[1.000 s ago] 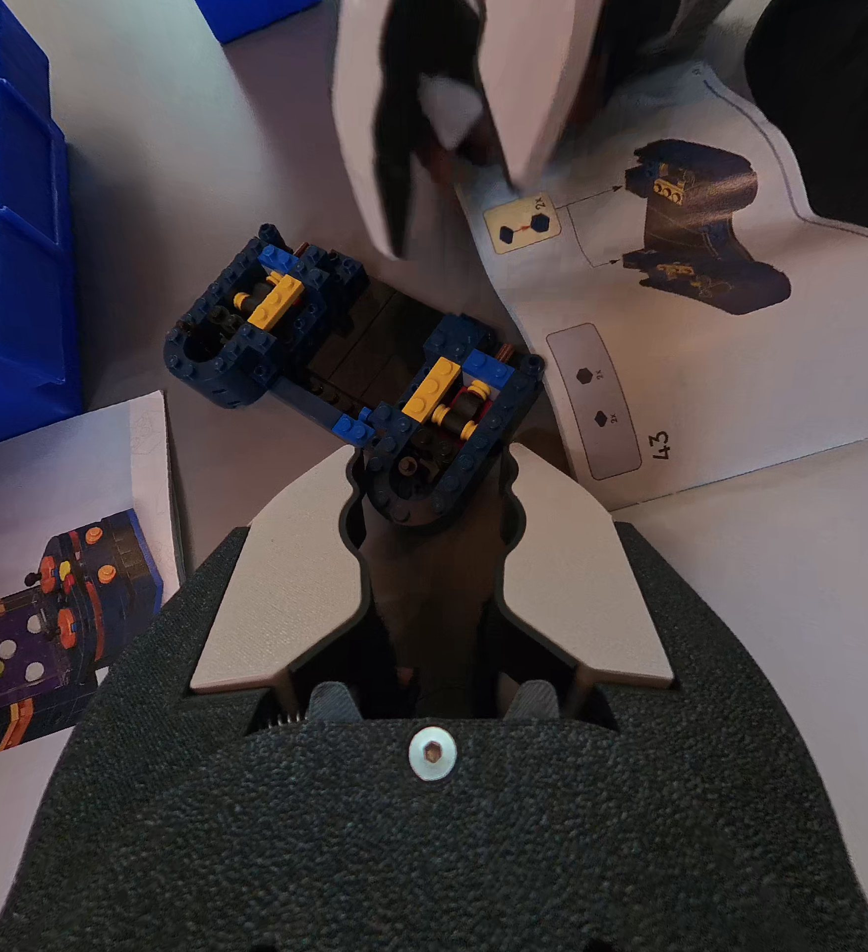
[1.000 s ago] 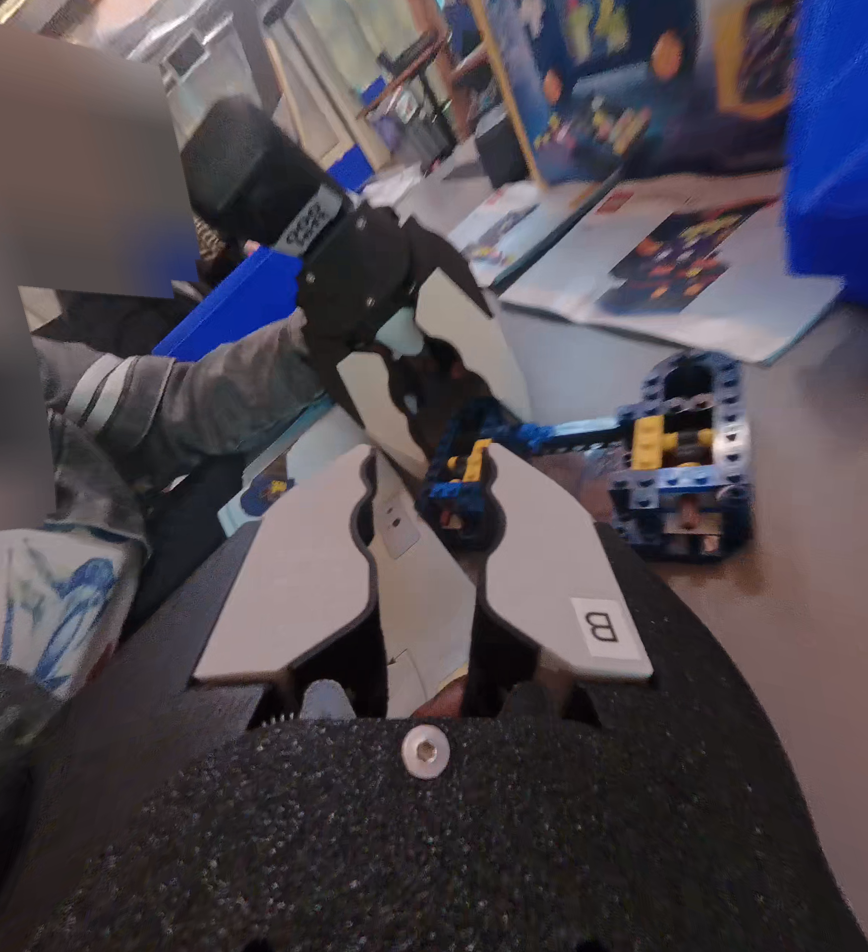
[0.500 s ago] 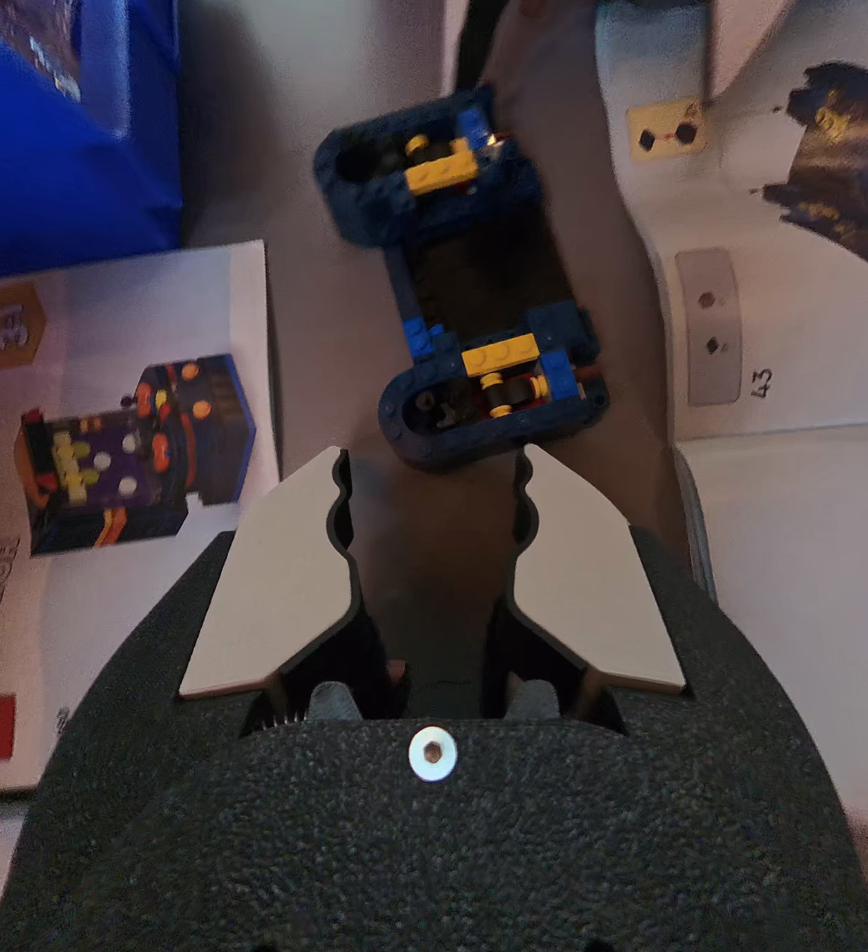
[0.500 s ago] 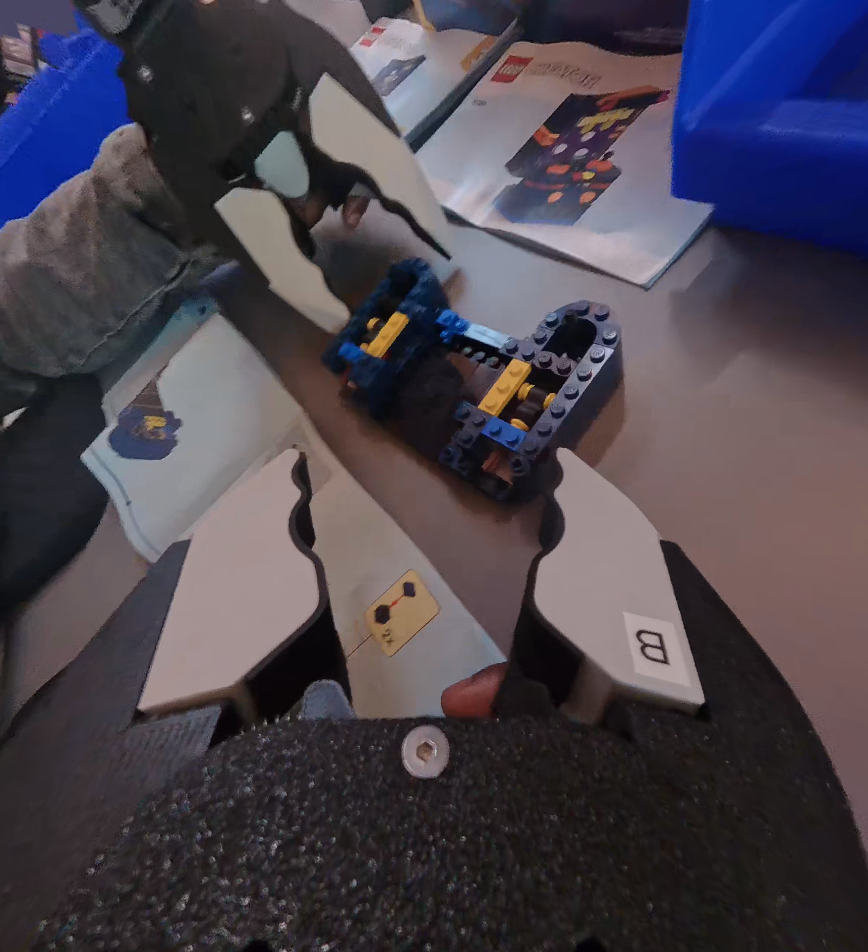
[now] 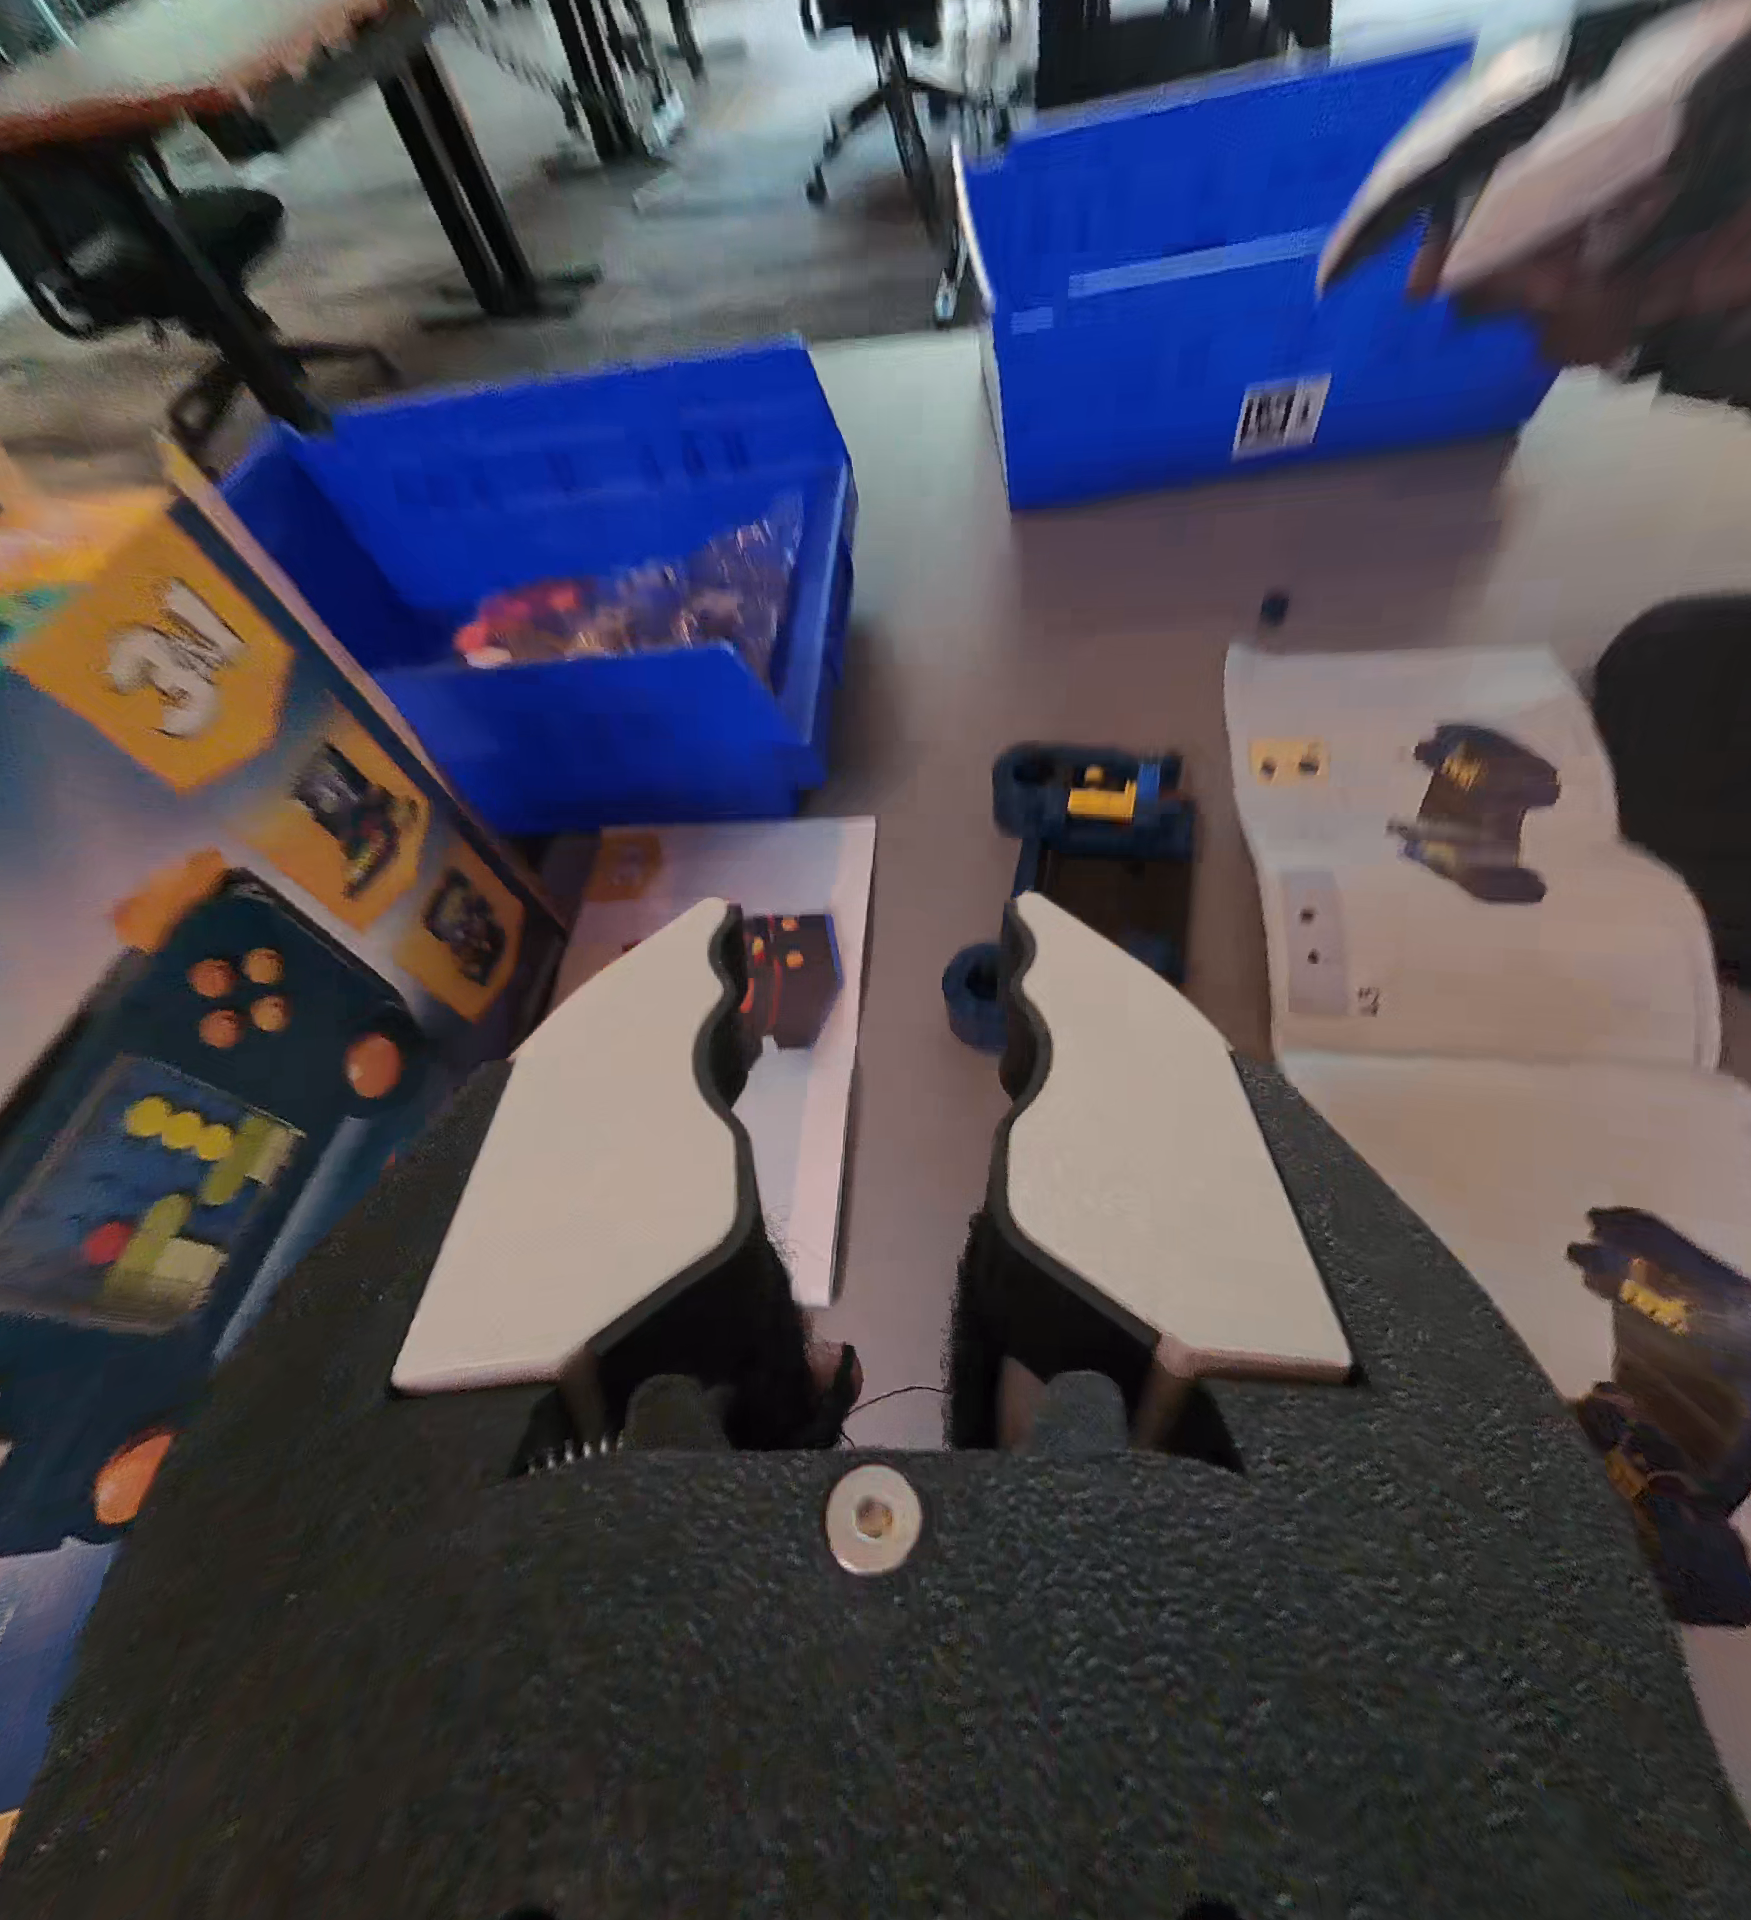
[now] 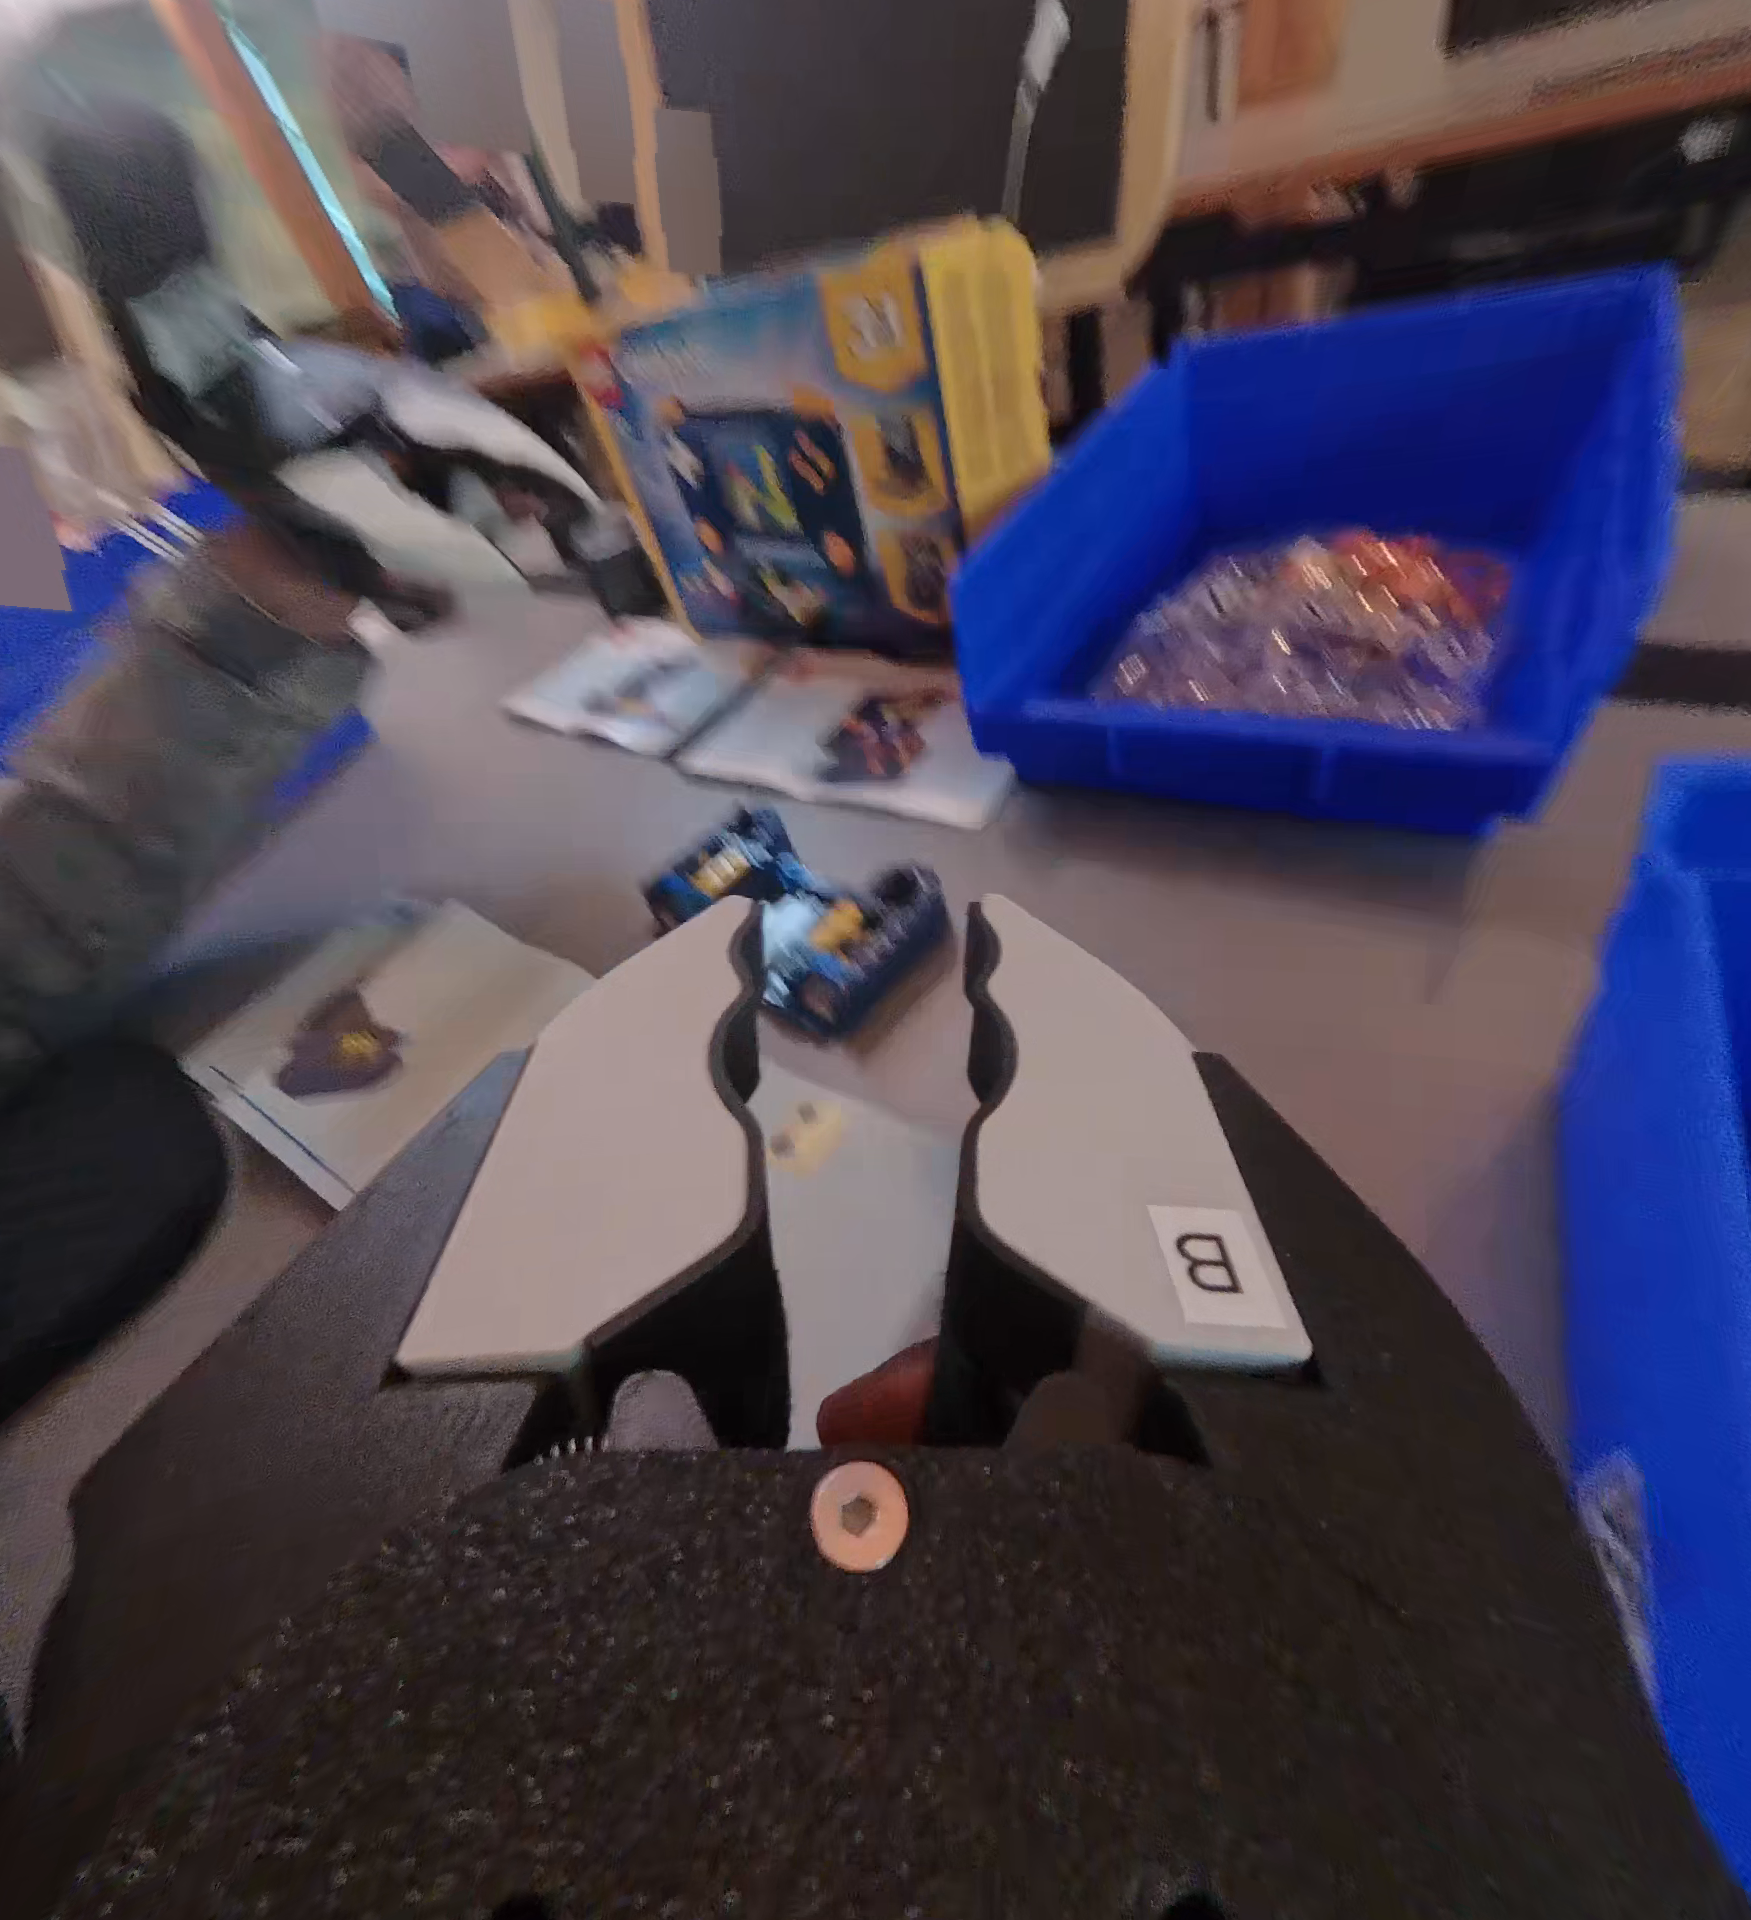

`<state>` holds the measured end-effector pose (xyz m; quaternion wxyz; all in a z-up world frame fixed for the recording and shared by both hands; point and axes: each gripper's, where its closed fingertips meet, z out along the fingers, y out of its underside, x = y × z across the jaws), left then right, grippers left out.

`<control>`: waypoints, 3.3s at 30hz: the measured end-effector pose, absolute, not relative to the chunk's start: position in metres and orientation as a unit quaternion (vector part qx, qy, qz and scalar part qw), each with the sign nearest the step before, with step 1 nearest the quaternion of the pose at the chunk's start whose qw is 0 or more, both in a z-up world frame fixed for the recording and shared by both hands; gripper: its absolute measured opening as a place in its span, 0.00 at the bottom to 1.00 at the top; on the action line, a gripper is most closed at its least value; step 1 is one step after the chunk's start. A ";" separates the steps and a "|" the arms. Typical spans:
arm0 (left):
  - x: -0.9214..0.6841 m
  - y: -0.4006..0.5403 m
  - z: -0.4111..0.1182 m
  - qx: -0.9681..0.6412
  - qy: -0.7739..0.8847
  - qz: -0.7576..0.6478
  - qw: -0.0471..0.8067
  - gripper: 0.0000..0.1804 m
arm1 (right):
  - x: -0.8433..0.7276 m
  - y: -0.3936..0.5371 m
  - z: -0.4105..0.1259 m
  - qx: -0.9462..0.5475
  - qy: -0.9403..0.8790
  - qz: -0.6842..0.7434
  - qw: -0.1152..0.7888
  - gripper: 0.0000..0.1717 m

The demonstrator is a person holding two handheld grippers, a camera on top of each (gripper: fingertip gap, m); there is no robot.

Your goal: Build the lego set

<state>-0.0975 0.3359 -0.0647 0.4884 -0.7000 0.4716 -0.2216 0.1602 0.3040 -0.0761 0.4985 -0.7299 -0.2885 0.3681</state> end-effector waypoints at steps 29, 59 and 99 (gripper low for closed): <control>-0.034 0.288 -0.123 -0.689 0.578 -0.279 0.336 0.26 | 0.181 0.309 -0.196 -0.811 -0.466 0.154 0.318 0.04; 0.040 0.289 -0.199 -0.743 0.535 -0.254 0.310 0.15 | 0.033 0.308 -0.185 -0.586 -0.710 0.189 0.342 0.04; 0.049 0.291 -0.195 -0.722 0.535 -0.250 0.361 0.21 | 0.038 0.318 -0.191 -0.578 -0.744 0.080 0.324 0.04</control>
